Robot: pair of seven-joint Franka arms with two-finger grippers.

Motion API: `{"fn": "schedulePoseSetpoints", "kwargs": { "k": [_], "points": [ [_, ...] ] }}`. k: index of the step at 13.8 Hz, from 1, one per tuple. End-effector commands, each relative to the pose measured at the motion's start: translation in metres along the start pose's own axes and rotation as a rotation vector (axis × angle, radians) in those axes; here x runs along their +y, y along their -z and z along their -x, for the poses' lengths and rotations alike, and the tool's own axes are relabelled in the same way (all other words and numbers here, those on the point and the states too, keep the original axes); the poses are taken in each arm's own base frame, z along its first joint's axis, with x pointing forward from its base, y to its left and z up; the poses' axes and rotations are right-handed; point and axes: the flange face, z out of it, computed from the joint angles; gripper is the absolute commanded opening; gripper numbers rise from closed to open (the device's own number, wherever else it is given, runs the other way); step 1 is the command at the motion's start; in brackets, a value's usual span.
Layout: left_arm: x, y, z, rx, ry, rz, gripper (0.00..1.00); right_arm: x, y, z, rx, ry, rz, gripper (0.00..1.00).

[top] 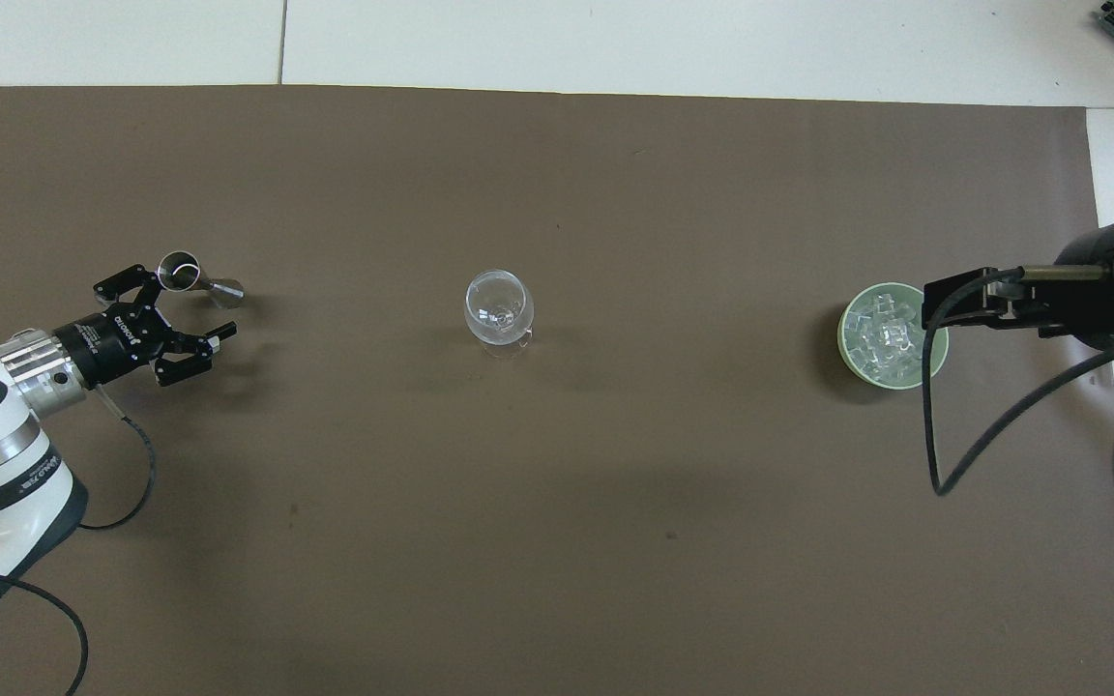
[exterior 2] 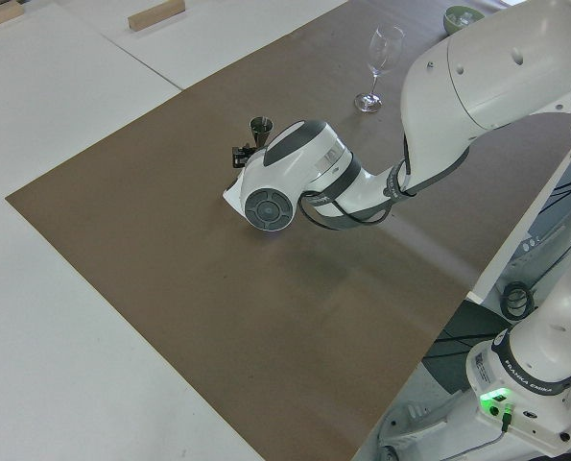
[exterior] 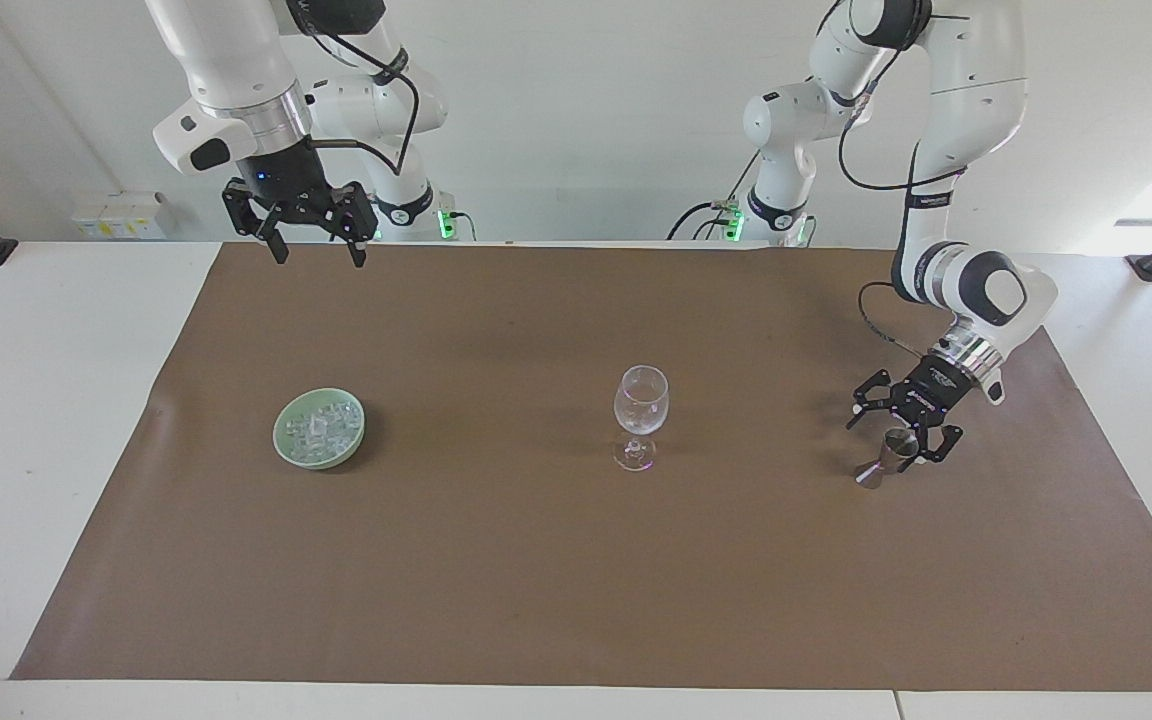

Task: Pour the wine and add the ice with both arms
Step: 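Reach the open left gripper toward the small silver jigger, then close the left gripper on the silver jigger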

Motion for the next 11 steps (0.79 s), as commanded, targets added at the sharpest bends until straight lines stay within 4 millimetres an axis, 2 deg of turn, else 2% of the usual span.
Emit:
{"fn": "schedulePoseSetpoints", "kwargs": {
  "k": [1,4,6,10,11],
  "points": [
    [0.0047,-0.0029,-0.0009,-0.006,0.004,0.034,1.0,0.0042,0.0005,0.0047,-0.003,0.013,-0.023,1.0],
    [0.0056,-0.0023,-0.0027,0.007,0.006,0.046,1.0,0.0044,0.0005,0.0047,-0.003,0.013,-0.021,1.0],
    [0.0051,-0.0037,-0.0038,0.007,0.004,0.044,0.93,0.0042,0.0005,0.0047,-0.003,0.013,-0.023,1.0],
    [0.0028,-0.0092,-0.0008,-0.007,0.009,0.056,0.93,0.0044,0.0005,0.0047,-0.003,0.013,-0.021,1.0],
    [0.0026,-0.0097,-0.0003,-0.012,0.015,0.061,0.87,0.0044,0.0005,0.0047,-0.003,0.013,-0.021,1.0]
  ]
}}
